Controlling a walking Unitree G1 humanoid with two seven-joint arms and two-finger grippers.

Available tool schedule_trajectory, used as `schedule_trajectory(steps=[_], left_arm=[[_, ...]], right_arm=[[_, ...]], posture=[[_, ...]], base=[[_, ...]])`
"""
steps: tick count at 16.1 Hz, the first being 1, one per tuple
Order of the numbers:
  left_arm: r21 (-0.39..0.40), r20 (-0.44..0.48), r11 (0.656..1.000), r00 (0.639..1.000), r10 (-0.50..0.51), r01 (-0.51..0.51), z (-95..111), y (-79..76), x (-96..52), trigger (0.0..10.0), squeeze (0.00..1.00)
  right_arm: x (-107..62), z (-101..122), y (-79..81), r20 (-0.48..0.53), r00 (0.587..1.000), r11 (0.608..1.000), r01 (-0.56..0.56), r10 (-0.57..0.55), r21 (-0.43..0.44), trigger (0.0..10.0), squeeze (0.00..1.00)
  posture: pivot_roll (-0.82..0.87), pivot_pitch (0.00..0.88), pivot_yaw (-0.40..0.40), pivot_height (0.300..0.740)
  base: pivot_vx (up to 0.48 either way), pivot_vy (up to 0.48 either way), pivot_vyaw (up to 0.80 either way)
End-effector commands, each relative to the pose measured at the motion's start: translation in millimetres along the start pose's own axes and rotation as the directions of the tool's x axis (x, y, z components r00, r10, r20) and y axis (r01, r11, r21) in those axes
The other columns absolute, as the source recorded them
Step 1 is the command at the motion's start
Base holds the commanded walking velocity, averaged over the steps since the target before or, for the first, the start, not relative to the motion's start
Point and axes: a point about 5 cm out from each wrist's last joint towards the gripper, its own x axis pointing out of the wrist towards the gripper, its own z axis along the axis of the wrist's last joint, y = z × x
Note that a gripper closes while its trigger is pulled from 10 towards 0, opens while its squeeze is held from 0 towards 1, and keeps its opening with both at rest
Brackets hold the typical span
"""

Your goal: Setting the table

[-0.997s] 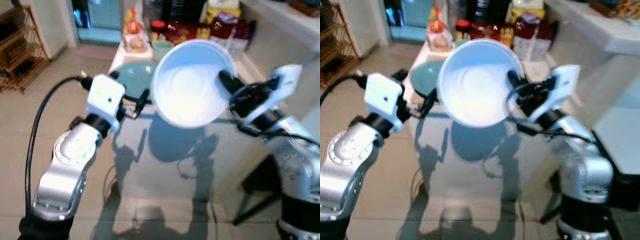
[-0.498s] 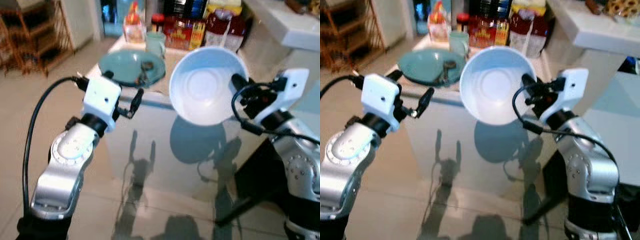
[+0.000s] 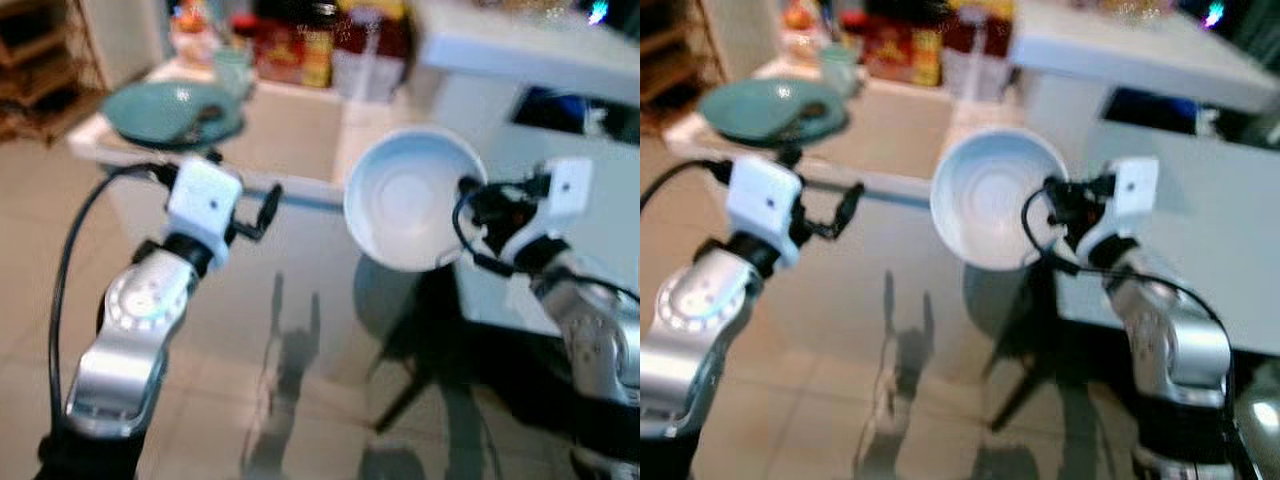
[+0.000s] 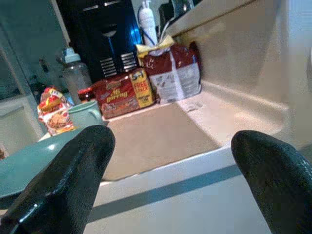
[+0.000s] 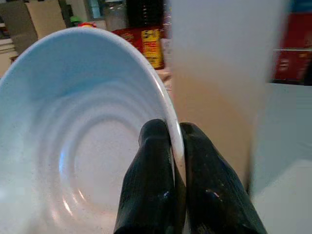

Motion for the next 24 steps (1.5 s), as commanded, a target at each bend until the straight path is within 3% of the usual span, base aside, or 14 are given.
schedule_trajectory(steps=[1,7,11,13,17,24], left_arm=[[0.000,0.013,1.000,1.000,-0.004,0.004,3,-4.1,1.9,10.0,0.00],[-0.013,0.017,1.000,1.000,0.003,-0.003,3,-6.1,4.5,10.0,0.00],[-0.048,0.000,0.998,1.000,0.027,-0.027,-2,-9.3,6.8,10.0,0.00],[-0.062,-0.057,0.994,0.994,0.088,-0.092,-14,-8.6,8.6,10.0,0.00],[-0.090,-0.058,0.996,0.998,0.001,-0.006,-13,-17.3,10.0,10.0,0.00],[-0.112,-0.039,0.994,0.999,0.002,-0.006,-9,-15.7,11.2,10.0,0.00]], right_arm=[[-2.6,6,-11.2,0.018,0.998,0.998,0.057,-0.058,0.015,10.0,0.00],[-4.6,1,-31.1,-0.016,0.972,0.968,0.236,-0.235,0.086,10.0,0.00],[0.5,3,-28.6,-0.001,0.967,0.961,0.255,-0.257,0.102,10.0,0.00],[3.7,-3,-21.7,-0.016,0.966,0.961,0.259,-0.259,0.101,10.0,0.00],[5.6,-6,-20.3,-0.053,0.962,0.954,0.273,-0.269,0.123,10.0,0.00],[9.9,-7,-18.9,-0.062,0.960,0.949,0.278,-0.272,0.147,10.0,0.00]], posture=[[-0.01,0.000,-0.049,0.740],[-0.01,0.000,-0.040,0.740],[-0.01,0.000,-0.038,0.740],[-0.02,0.000,-0.036,0.740],[-0.02,0.000,-0.031,0.740],[-0.01,0.001,-0.033,0.740]], base=[[0.000,-0.480,0.00],[0.000,-0.480,0.00],[0.000,-0.480,0.00],[0.000,-0.480,0.00],[0.000,0.000,0.00],[0.374,0.000,-0.25]])
